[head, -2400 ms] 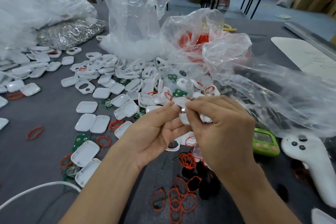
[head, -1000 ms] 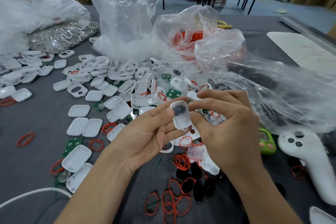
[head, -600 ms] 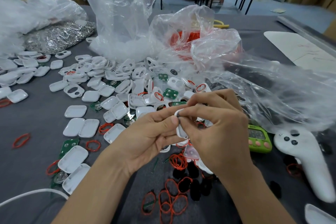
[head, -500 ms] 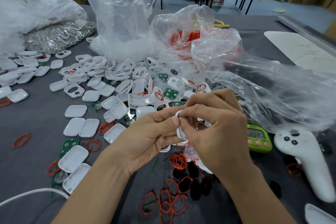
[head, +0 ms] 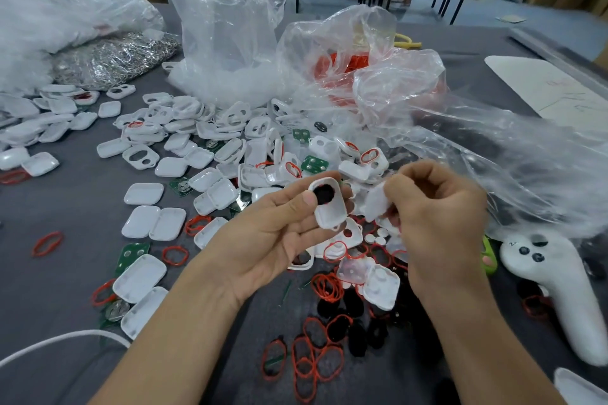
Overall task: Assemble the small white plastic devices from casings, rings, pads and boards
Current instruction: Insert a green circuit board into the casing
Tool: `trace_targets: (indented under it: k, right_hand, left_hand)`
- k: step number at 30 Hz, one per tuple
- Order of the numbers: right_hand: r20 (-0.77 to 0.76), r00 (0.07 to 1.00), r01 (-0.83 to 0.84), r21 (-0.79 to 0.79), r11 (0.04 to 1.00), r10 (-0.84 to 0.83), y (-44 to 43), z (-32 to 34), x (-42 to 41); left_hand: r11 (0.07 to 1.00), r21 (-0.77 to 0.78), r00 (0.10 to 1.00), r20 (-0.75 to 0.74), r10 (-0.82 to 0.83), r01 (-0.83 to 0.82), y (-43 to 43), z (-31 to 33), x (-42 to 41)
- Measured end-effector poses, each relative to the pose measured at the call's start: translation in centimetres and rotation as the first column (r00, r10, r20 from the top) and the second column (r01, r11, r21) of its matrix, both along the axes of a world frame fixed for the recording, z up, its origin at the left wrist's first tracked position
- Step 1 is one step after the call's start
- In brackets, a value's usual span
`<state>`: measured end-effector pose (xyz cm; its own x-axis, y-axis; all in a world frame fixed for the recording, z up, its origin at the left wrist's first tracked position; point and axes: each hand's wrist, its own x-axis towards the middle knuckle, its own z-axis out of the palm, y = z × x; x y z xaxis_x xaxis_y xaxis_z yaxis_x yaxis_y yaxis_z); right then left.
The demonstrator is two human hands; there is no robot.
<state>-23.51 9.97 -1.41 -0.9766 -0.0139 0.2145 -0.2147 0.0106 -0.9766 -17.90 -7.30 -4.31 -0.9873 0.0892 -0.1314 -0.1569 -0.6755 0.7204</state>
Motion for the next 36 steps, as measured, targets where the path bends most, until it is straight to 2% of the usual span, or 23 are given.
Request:
trace_targets:
  k: [3,7,10,13,15,20,27,30,32,36]
  right_hand:
    - [0.092,0.994,-0.059,0.044,0.997,0.055,0.0,0.1,-0.2]
    - [0.145,0.978,-0.147,-0.03,0.989,0.15,0.1,0.6,-0.1]
    - [0.237,0.948,-0.171,-0.182,0.968,0.212,0.0,0.9,-0.1]
    - [0.325,0.882,-0.211,-0.375,0.903,0.342,-0.4,1.1,0.2]
    - [0.353,0.866,-0.207,-0.39,0.897,0.353,-0.7,1.0,0.5]
    - [0.347,0.902,-0.155,-0.294,0.943,0.257,-1.1,0.6,1.0]
    - [0.281,0.939,-0.145,-0.203,0.968,0.2,-1.5,0.0,1.2]
    - [0.201,0.969,-0.132,-0.069,0.989,0.143,-1.5,-0.4,1.4]
    - [0.126,0.989,-0.092,0.075,0.993,0.082,-1.6,-0.7,1.6]
    - [-0.034,0.998,0.054,0.32,0.946,-0.045,-1.9,-1.0,2.0]
  left_hand:
    - [0.999,0.033,1.0,-0.02,-0.013,0.014,-0.1,0.2,0.0]
    - [0.999,0.043,1.0,-0.01,0.014,-0.013,-0.2,0.1,-0.1]
    - [0.995,0.083,0.999,0.013,0.049,-0.05,-0.1,0.1,-0.1]
    - [0.996,0.057,0.998,0.008,0.064,-0.064,0.2,0.0,-0.1]
    - [0.997,0.04,0.998,-0.022,0.067,-0.066,0.3,-0.1,0.0]
    - [0.997,0.019,0.989,-0.131,0.073,-0.071,0.4,-0.4,0.0]
    - [0.99,-0.072,0.981,-0.164,0.108,-0.121,0.7,-0.6,-0.1]
    - [0.987,-0.091,0.978,-0.174,0.116,-0.133,1.0,-0.5,-0.1]
    - [0.986,-0.103,0.977,-0.181,0.114,-0.134,1.1,-0.6,0.0]
    - [0.982,-0.145,0.978,-0.191,0.09,-0.119,1.5,-0.6,0.1]
